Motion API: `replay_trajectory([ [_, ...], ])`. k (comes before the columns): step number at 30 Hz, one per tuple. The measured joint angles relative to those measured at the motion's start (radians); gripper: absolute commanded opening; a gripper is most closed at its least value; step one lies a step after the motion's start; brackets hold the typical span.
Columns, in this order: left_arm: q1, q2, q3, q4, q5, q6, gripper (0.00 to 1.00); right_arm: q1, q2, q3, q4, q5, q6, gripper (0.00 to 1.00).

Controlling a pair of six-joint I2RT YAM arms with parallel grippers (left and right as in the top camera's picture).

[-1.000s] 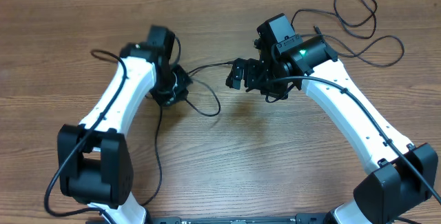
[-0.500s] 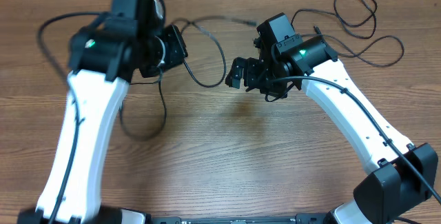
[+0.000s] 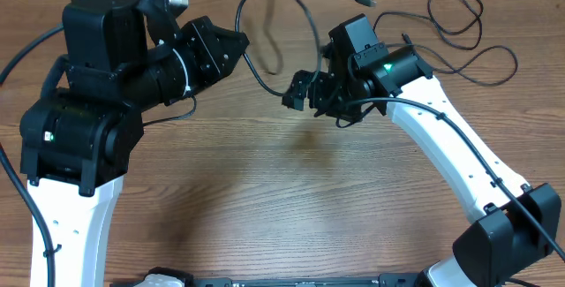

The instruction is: Untangle cables

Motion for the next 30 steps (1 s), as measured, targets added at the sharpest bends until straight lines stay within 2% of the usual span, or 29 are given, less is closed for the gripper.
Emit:
replay_trajectory([
  [7, 0.0, 0.0, 0.0, -0.002, 0.123, -0.143, 0.04, 0.024, 0.0, 0.0, 0.062, -0.016, -0.041, 1.0],
  [16, 0.0, 0.0, 0.0, -0.083, 0.247, -0.198, 0.04, 0.026, 0.0, -0.001, 0.09, 0.297, 0.029, 1.0],
  [29, 0.0, 0.0, 0.0, -0.133, 0.471, -0.257, 0.04, 0.026, 0.0, -0.002, 0.414, 0.372, 0.063, 1.0],
  [30, 0.0, 0.0, 0.0, -0.137, 0.483, -0.258, 0.04, 0.026, 0.0, -0.002, 0.43, 0.373, 0.06, 0.97],
])
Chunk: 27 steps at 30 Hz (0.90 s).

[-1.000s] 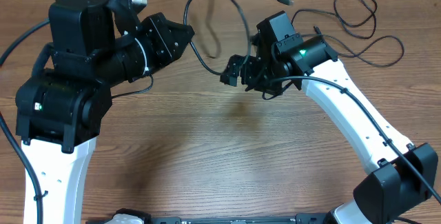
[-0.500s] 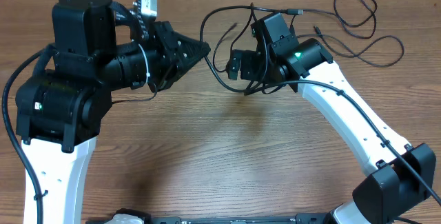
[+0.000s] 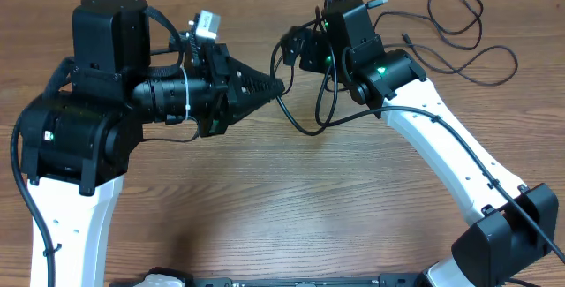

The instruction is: Untangle cables

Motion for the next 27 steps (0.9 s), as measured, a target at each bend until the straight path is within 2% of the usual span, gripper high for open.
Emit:
replay_trajectory([
  [1, 0.0, 0.0, 0.0, -0.001, 0.011, 0.0, 0.04, 0.0, 0.0, 0.0, 0.016, 0.001, -0.006, 0.9],
  [4, 0.0, 0.0, 0.0, -0.003, 0.027, 0.0, 0.04, 0.0, 0.0, 0.0, 0.025, 0.019, -0.026, 0.55],
  [5, 0.0, 0.0, 0.0, -0.004, 0.026, 0.0, 0.04, 0.001, 0.0, 0.0, 0.014, 0.041, -0.036, 0.47],
  [10, 0.0, 0.0, 0.0, -0.007, -0.039, 0.001, 0.04, 0.0, 0.0, 0.0, -0.065, 0.103, -0.04, 0.27],
  [12, 0.0, 0.0, 0.0, -0.008, -0.09, 0.001, 0.04, 0.0, 0.0, -0.001, -0.101, 0.118, -0.047, 0.24],
  [14, 0.0, 0.0, 0.0, -0.02, -0.164, 0.001, 0.04, 0.0, 0.0, -0.001, -0.13, 0.127, -0.045, 0.14],
  [15, 0.0, 0.0, 0.0, -0.029, -0.213, 0.001, 0.04, 0.0, 0.0, -0.001, -0.147, 0.129, -0.048, 0.05],
  [21, 0.0, 0.0, 0.0, -0.151, -0.615, 0.001, 0.05, 0.0, 0.0, -0.001, -0.24, 0.138, -0.037, 0.04],
  [27, 0.0, 0.0, 0.0, -0.275, -1.054, 0.0, 0.11, 0.0, 0.0, -0.001, -0.302, 0.137, -0.037, 0.04],
])
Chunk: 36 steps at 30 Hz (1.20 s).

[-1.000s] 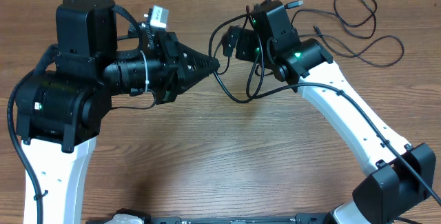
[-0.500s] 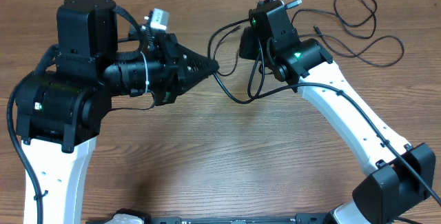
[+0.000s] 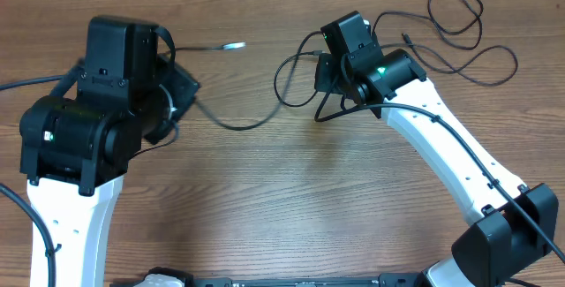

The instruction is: Untangle cables

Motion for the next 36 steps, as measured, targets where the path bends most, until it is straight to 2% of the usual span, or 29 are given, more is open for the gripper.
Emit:
replay_trajectory([
  [5, 0.0, 0.0, 0.0, -0.033, -0.251, -0.003, 0.15, 0.0, 0.0, 0.0, -0.041, -0.057, -0.002, 0.04],
  [8, 0.0, 0.0, -0.001, -0.045, -0.349, -0.002, 0.23, 0.0, 0.0, 0.0, -0.063, -0.106, 0.0, 0.04],
  [10, 0.0, 0.0, -0.003, -0.051, -0.389, 0.0, 0.37, 0.0, 0.0, 0.0, -0.072, -0.132, 0.0, 0.04],
  [13, 0.0, 0.008, -0.003, -0.077, -0.426, 0.0, 0.76, 0.0, 0.0, 0.0, -0.076, -0.156, 0.0, 0.04],
  [15, 0.0, 0.018, -0.003, -0.1, -0.438, -0.001, 0.85, 0.0, 0.0, 0.0, -0.075, -0.166, 0.0, 0.04],
  [22, 0.0, 0.095, -0.004, -0.165, -0.447, -0.004, 1.0, 0.0, -0.005, 0.0, -0.06, -0.177, 0.015, 0.04],
  [28, 0.0, 0.145, -0.005, -0.174, -0.417, 0.005, 1.0, 0.0, -0.088, -0.002, -0.046, -0.178, 0.021, 0.04],
  [36, 0.0, 0.164, -0.005, -0.174, -0.372, 0.009, 1.0, 0.0, -0.288, -0.002, -0.046, -0.22, 0.023, 0.04],
])
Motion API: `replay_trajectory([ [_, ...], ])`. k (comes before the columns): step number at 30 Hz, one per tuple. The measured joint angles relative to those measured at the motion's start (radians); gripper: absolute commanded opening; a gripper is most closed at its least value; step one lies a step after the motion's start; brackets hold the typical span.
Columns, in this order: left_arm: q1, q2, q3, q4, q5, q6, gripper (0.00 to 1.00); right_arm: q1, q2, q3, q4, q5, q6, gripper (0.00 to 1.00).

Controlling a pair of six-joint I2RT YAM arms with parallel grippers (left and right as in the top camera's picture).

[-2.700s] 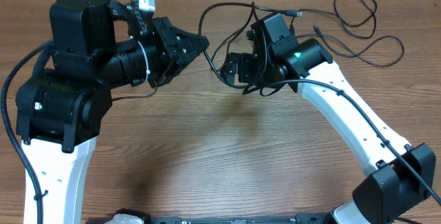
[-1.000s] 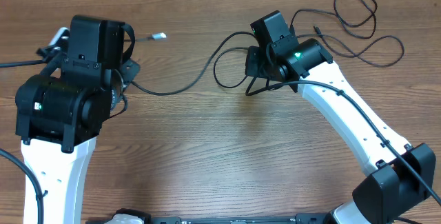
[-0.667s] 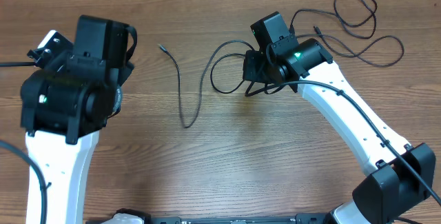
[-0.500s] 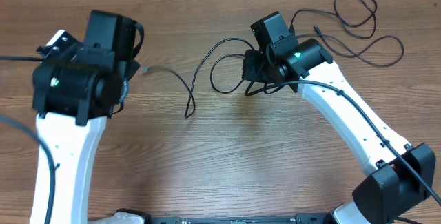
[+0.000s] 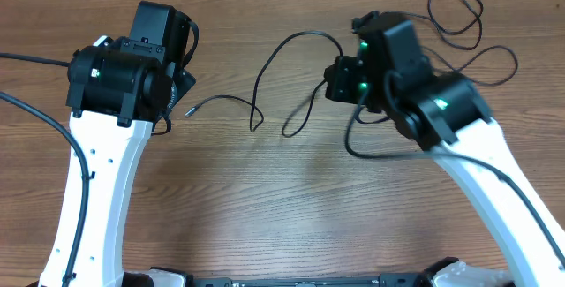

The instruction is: Untangle cables

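A thin black cable (image 5: 265,75) runs from its free plug end (image 5: 188,109) on the wood, right to a bend, then up in an arc to my right gripper (image 5: 340,82). A second loop (image 5: 296,126) of it hangs below that gripper. The right gripper is blurred and appears shut on the cable. My left gripper (image 5: 179,88) is mostly hidden under its own wrist, just above the plug end; its jaws do not show. A second thin black cable (image 5: 468,31) lies in loops at the far right.
The left arm's white link (image 5: 93,190) and the right arm's white link (image 5: 494,181) stand over the near corners of the wooden table (image 5: 265,207). A black supply cable (image 5: 26,57) trails off the left edge.
The left arm has turned, and the cable's plug end now lies loose on the wood beside it. The right arm has shifted right and nearer the camera, with the cable trailing from it.
First both grippers stood at the far middle, the right one on the cable. Then the left gripper pointed at the cable beside the right one. Later the left was back at the left with cable stretched between the arms. Now the cable lies spread out between them.
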Motion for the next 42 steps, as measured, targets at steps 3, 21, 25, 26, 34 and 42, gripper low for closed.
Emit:
replay_trajectory([
  [3, 0.0, 0.0, 0.0, 0.0, 0.006, 0.0, 1.0, 0.0, -0.061, 0.0, 0.0, -0.015, 0.0, 0.04],
  [21, 0.0, 0.0, 0.0, -0.021, 0.007, 0.004, 1.0, -0.231, -0.342, 0.0, -0.037, 0.084, 0.08, 0.04],
  [25, 0.0, 0.0, 0.0, -0.022, 0.007, 0.004, 1.0, -0.335, -0.389, 0.0, -0.068, 0.134, 0.111, 0.04],
  [26, 0.0, 0.0, 0.0, -0.022, 0.007, 0.004, 1.0, -0.36, -0.398, 0.0, -0.079, 0.141, 0.115, 0.04],
  [34, 0.0, 0.0, 0.0, -0.021, 0.007, 0.004, 1.0, -0.574, -0.403, 0.0, -0.199, 0.172, 0.132, 0.04],
  [42, 0.0, 0.0, 0.0, -0.021, 0.007, 0.004, 1.0, -0.802, -0.358, 0.0, -0.24, 0.177, 0.153, 0.04],
])
